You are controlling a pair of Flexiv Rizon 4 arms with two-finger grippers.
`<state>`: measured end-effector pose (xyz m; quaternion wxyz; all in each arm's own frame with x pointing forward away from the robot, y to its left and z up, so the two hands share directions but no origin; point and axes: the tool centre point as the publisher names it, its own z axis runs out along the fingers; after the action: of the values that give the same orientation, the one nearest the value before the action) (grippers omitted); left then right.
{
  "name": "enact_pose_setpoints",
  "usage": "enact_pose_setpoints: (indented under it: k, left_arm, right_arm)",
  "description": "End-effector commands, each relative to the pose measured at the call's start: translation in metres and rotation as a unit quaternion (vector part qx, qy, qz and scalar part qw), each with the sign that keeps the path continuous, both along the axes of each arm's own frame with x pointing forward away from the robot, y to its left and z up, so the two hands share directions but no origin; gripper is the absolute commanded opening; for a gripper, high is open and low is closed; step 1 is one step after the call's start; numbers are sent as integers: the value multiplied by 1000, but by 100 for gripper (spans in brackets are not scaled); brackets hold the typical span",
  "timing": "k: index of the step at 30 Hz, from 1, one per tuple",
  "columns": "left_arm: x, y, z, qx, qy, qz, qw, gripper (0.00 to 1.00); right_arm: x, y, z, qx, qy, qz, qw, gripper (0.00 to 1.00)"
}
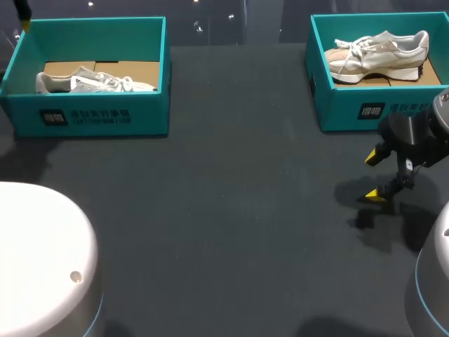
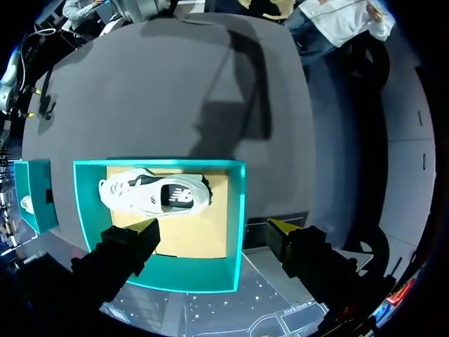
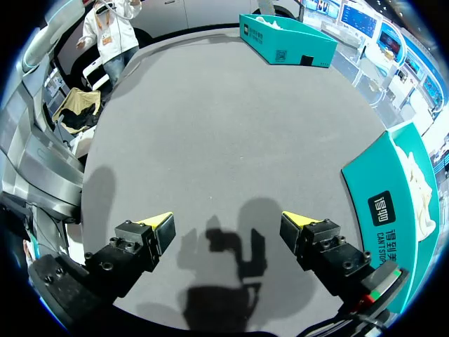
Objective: Take the shoe out of the shoebox, open the shoe tongue, remove and reinsert the insole, then place the shoe into the shoebox
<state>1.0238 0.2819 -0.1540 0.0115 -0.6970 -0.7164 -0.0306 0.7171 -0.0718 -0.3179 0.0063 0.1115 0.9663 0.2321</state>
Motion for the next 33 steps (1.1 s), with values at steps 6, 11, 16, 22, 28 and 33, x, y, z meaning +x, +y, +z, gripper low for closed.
enact_pose_setpoints:
  k: [6,11,16,22,28,33]
  left_arm:
    - [-4,0,6,2,-2,-1,1000,100]
    - [-4,0,6,2,-2,-1,1000,100]
    - [-4,0,6,2,-2,-1,1000,100]
    - [-4,0,6,2,-2,-1,1000,100]
    - [-4,0,6,2,-2,-1,1000,100]
    - [-4,0,6,2,-2,-1,1000,100]
  right_arm:
    - [-1,1,0,-2,-1,-1,1000,100]
    - [23,-3,7,-26,41,-85,995,100]
    - [52,-8,37,-11,17,-197,980,100]
    - [83,-12,80,-53,21,-274,960,100]
    - [94,-16,92,-87,20,-299,950,100]
    - [94,-16,92,-87,20,-299,950,100]
